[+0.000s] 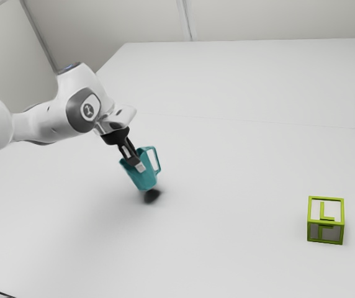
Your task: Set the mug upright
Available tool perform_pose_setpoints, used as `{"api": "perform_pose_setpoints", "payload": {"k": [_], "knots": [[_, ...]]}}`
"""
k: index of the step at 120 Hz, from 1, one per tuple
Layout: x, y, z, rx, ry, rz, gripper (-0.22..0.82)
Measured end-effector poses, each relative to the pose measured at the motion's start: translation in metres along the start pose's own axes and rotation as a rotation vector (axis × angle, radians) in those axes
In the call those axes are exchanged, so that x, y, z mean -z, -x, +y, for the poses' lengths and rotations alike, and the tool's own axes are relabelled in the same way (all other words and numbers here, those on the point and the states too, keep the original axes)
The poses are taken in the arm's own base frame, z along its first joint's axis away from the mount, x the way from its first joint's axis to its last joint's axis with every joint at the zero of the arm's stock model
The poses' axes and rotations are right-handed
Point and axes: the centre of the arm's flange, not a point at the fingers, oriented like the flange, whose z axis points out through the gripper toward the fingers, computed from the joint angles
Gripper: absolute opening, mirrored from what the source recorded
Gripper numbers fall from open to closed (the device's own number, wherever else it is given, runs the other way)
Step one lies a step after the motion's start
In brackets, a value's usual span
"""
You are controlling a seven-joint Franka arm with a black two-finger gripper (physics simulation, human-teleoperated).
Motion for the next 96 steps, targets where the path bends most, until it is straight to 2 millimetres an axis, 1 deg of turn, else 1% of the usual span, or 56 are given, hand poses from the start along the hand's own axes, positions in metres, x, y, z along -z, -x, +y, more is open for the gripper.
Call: {"api": "perform_pose_setpoints", "payload": {"k": [10, 20, 27, 46, 55, 66, 85, 96], "knots": [[-0.004, -0.013, 0.016, -0.014, -0.058, -0.045, -0.18], [-0.006, -0.017, 0.025, 0.005, -0.111, -0.076, -0.18], [-0.007, -0.013, 0.023, 0.047, -0.136, -0.087, -0.18], [-0.016, 0.012, 0.006, 0.212, -0.175, -0.097, -0.18], [-0.018, 0.018, 0.002, 0.274, -0.189, -0.089, -0.18], [-0.022, 0.017, 0.005, 0.324, -0.199, -0.08, -0.18], [-0.033, 0.008, 0.021, 0.371, -0.204, -0.069, -0.18], [-0.038, 0.006, 0.026, 0.4, -0.208, -0.06, -0.18]]}}
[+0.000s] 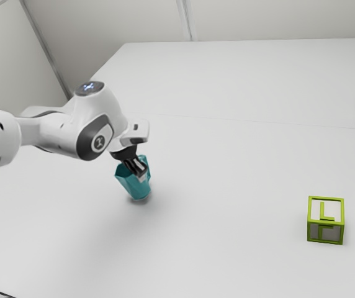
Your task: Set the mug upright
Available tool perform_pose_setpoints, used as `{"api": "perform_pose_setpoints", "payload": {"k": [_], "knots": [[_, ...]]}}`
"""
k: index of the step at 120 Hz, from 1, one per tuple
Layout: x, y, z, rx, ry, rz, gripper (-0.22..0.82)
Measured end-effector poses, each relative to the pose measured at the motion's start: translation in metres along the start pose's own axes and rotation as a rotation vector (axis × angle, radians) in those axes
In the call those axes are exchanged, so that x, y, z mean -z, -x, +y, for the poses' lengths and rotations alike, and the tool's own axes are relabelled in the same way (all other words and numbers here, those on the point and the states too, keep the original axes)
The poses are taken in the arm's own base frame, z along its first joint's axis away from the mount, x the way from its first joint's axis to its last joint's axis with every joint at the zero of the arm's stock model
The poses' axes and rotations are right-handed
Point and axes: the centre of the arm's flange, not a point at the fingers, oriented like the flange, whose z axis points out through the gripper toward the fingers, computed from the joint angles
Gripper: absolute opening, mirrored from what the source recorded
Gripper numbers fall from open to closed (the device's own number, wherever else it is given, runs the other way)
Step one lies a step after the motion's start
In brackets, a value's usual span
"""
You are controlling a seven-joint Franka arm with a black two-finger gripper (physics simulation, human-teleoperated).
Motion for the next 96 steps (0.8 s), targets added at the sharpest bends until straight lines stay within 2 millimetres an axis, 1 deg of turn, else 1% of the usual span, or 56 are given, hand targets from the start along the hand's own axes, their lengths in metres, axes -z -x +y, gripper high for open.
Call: {"api": "perform_pose_setpoints", "payload": {"k": [21, 35, 48, 52, 67, 74, 88, 96], "knots": [[-0.008, 0.006, -0.004, 0.075, -0.002, 0.003, -0.18], [-0.01, 0.008, -0.009, 0.12, -0.004, 0.009, -0.18], [-0.012, 0.009, -0.01, 0.148, -0.003, 0.009, -0.17], [-0.012, 0.009, -0.009, 0.154, -0.001, 0.009, -0.12], [-0.012, 0.007, -0.004, 0.163, 0.005, 0.013, 0.16], [-0.011, 0.006, 0.0, 0.161, 0.006, 0.015, 0.27], [-0.01, 0.005, 0.006, 0.158, 0.006, 0.017, 0.41], [-0.002, 0.004, 0.007, 0.16, -0.002, 0.029, 0.46]]}}
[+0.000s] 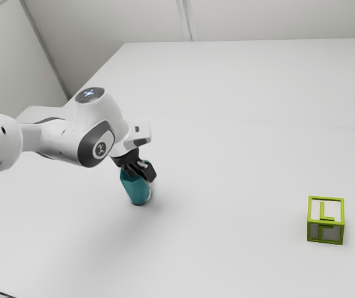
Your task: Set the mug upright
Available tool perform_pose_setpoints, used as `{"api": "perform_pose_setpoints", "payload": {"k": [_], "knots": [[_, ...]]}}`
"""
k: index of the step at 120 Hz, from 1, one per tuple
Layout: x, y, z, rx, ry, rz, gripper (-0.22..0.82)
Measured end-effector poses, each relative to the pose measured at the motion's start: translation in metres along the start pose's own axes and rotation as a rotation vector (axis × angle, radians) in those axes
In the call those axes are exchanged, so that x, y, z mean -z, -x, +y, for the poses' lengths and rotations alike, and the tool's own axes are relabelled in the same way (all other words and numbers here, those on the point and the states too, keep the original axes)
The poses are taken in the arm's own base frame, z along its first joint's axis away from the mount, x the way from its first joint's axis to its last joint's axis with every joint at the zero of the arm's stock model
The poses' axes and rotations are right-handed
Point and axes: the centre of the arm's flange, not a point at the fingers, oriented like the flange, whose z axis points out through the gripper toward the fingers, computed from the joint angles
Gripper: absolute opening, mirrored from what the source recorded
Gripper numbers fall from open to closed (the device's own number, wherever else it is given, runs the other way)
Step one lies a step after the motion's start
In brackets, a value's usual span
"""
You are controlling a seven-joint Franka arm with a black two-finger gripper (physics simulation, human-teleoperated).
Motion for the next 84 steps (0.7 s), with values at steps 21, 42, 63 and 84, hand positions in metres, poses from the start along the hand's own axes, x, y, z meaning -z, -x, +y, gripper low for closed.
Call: {"api": "perform_pose_setpoints", "payload": {"k": [21, 42, 63, 84], "knots": [[0.045, -0.006, 0.001, 0.003, -0.034, 0.038, 0.54], [0.125, -0.049, 0.0, 0.018, -0.029, 0.065, 0.58], [0.198, -0.091, -0.005, 0.03, 0.004, 0.071, 0.59], [0.248, -0.108, -0.021, 0.066, 0.024, 0.032, 0.6]]}}
